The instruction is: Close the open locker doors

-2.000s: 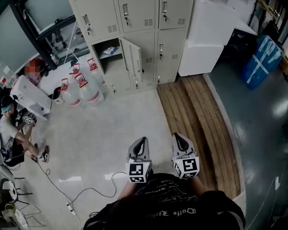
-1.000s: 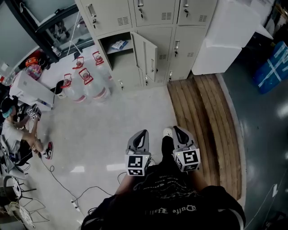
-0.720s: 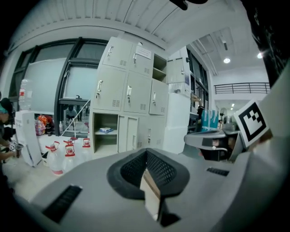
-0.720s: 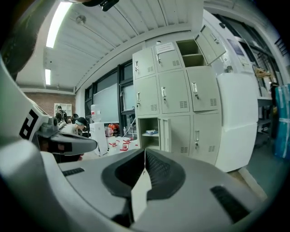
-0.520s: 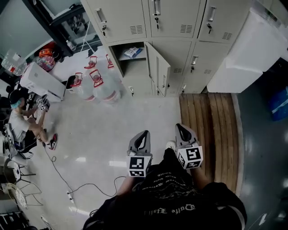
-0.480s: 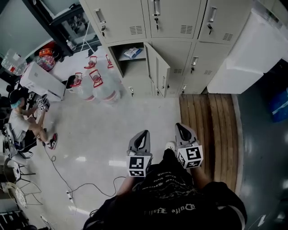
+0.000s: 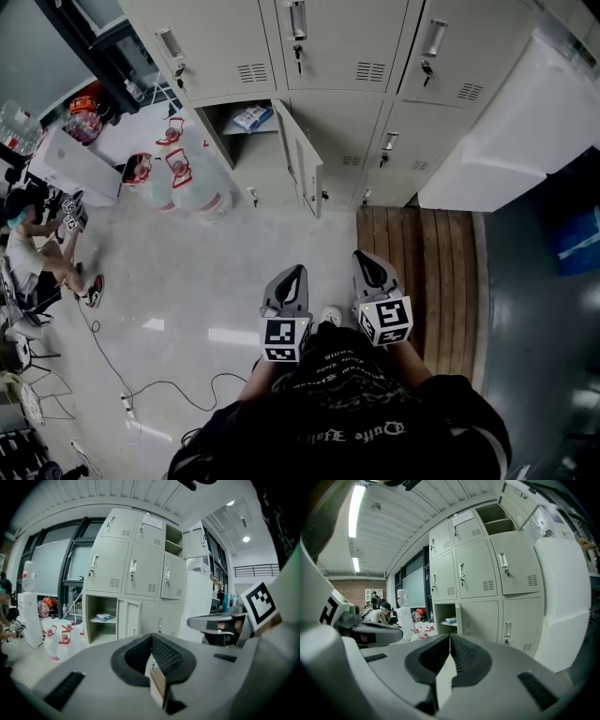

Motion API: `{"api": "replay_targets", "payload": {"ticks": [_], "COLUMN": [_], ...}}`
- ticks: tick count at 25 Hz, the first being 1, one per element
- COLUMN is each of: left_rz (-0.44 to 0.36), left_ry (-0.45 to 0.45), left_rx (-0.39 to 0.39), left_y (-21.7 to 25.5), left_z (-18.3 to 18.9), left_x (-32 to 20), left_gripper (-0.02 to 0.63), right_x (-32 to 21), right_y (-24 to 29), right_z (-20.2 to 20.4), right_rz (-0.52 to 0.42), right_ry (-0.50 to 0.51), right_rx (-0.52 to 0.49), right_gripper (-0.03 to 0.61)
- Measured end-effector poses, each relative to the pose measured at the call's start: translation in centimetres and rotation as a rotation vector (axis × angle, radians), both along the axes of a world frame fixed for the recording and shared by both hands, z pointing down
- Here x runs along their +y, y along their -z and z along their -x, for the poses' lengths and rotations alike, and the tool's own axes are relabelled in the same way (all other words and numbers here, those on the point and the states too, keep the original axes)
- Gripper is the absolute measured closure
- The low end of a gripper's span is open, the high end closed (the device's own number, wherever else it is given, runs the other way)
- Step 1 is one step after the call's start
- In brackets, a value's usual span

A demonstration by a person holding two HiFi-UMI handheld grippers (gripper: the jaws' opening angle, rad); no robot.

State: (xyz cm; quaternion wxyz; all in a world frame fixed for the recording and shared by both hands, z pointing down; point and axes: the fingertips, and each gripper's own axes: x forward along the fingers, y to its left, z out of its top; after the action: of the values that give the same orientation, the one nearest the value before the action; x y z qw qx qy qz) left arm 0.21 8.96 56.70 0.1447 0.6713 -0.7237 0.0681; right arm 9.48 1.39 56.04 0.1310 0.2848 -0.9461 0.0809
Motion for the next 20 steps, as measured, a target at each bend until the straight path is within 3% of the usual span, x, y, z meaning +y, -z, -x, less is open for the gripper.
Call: {"api": "replay_targets", "payload": {"ticks": [8, 20], "left_rz": [0.01, 0.012], "left_ry": [0.026, 0.056], "left_rx": [-0.001, -0.003], "left_y": [-0.3, -1.1], "left_z": [-0.1, 3.8], "left_x": [-3.7, -6.5], "left_gripper": [0.606, 0.606], "right_x": [-3.9, -6.5], "right_y": [-0.4, -0.6], "right_z": [-0.1, 3.2], "right_rz": [0.025, 0.021], "right_ry": [0.025, 0.057], "right_rx": [-0.016, -0.01], "right_gripper": [0.571, 0.571]}}
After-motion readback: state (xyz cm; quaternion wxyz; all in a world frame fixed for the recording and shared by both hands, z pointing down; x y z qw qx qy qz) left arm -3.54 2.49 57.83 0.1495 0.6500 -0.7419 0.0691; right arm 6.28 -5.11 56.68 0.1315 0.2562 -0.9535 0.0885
